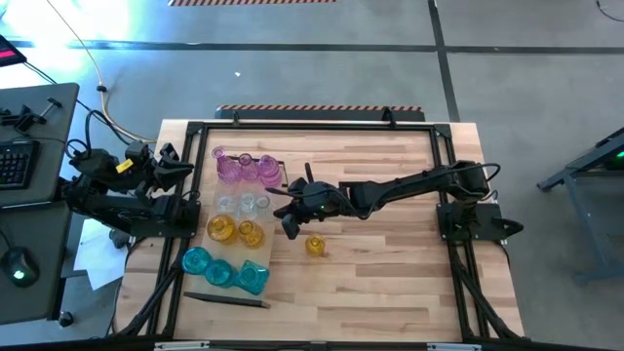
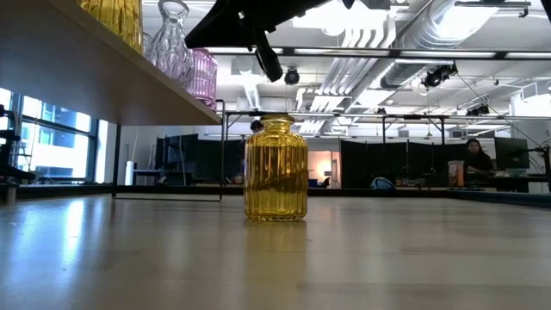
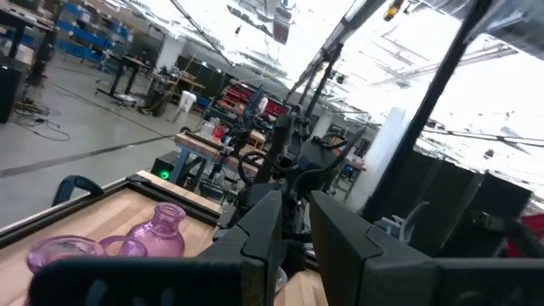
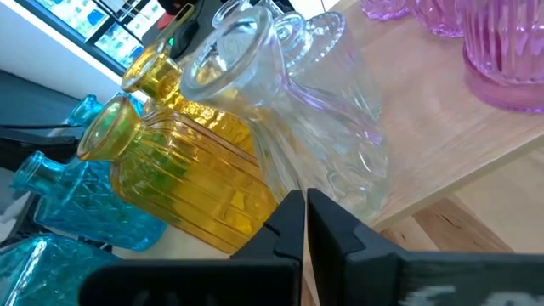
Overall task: Sort vases onto shelf
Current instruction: Adjust the blue flower vase on the shelf
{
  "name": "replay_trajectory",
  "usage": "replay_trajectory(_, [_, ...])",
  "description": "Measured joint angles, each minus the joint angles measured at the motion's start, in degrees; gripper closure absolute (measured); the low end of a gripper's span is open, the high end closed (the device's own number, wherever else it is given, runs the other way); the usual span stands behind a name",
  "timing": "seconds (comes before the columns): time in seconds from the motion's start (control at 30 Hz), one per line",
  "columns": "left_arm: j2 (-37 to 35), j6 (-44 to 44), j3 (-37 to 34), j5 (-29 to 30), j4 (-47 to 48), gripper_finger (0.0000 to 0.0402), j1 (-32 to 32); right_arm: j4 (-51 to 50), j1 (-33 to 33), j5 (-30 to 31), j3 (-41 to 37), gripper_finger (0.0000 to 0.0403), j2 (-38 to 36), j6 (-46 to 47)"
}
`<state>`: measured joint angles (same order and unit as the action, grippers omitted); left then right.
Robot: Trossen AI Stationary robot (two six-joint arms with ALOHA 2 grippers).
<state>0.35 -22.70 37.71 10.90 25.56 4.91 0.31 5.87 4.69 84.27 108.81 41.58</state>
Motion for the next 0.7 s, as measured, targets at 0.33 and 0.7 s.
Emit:
replay_trajectory(0.33, [0.01,-4.02,-0.07,3.76,11.17,0.0358,0.02,-0.45,1.51,1.97,0.00,0.0403,0.00,0.18])
replay_trajectory(0.7, [0.00,-12.67,-2.26,12.15,19.89,0.0366,0.02,-1.80,2.60,1.98,0.00,0.0403,0.00,1.41])
